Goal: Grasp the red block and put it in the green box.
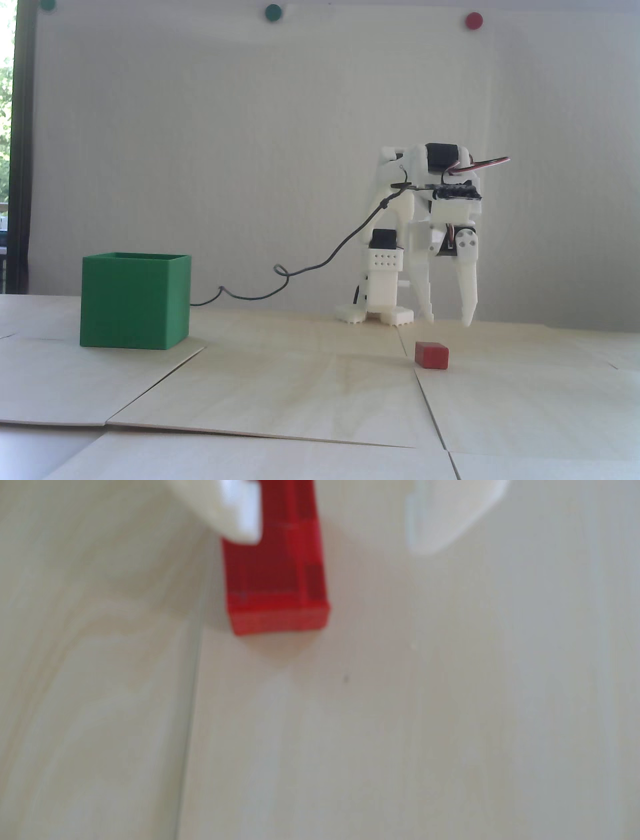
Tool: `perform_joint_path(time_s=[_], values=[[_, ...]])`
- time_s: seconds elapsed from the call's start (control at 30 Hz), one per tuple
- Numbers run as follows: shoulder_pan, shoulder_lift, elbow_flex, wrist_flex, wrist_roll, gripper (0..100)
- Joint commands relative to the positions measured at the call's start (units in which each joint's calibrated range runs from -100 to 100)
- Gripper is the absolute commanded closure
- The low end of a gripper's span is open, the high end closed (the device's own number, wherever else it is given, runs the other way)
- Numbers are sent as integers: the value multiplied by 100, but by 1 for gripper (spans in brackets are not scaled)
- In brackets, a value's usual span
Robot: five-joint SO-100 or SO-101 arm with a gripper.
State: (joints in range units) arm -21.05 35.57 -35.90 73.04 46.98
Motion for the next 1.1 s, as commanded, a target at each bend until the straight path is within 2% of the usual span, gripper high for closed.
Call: perform_joint_path(time_s=[0.0,1.07], values=[[27,79,-696,40,3,85],[461,355,-935,31,13,85]])
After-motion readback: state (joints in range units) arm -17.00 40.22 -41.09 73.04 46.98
